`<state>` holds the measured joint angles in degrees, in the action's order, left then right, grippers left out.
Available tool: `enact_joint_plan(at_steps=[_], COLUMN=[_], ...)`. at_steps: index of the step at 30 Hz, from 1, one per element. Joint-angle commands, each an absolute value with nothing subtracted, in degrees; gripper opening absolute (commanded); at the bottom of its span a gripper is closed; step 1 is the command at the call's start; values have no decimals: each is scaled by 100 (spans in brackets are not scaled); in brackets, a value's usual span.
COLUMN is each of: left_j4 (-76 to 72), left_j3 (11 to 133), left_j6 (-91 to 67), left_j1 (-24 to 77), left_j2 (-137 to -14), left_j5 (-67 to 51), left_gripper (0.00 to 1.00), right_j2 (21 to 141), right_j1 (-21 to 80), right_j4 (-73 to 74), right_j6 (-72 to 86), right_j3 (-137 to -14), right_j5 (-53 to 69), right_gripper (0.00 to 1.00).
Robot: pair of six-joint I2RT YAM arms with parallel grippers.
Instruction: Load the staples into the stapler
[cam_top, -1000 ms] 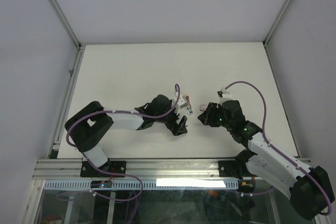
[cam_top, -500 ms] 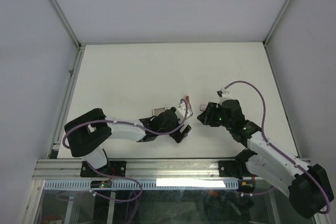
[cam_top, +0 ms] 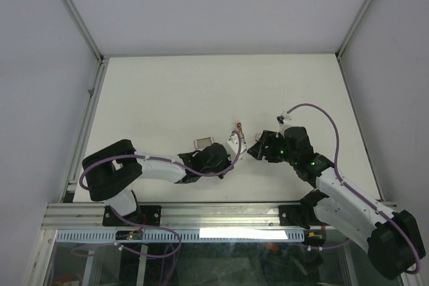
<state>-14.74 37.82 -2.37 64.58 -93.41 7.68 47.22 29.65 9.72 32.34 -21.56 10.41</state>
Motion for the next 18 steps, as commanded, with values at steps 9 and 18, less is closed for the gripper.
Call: enact_joint_plan(at_steps=[9, 18], left_j4=[-2267, -2014], left_j3=[3348, 3511], left_j6=[-658, -549], left_j1=[6601, 6601], left_j2=[-8388, -8849], left_j5=[491, 614], left_gripper=[0, 0], right_j2=[4861, 5063], right_j1=[2793, 2789], right_j4=[682, 270], right_j6=[3741, 3955], right_j3=[-2269, -2025], right_j5=[2114, 2248], right_gripper=[84, 84])
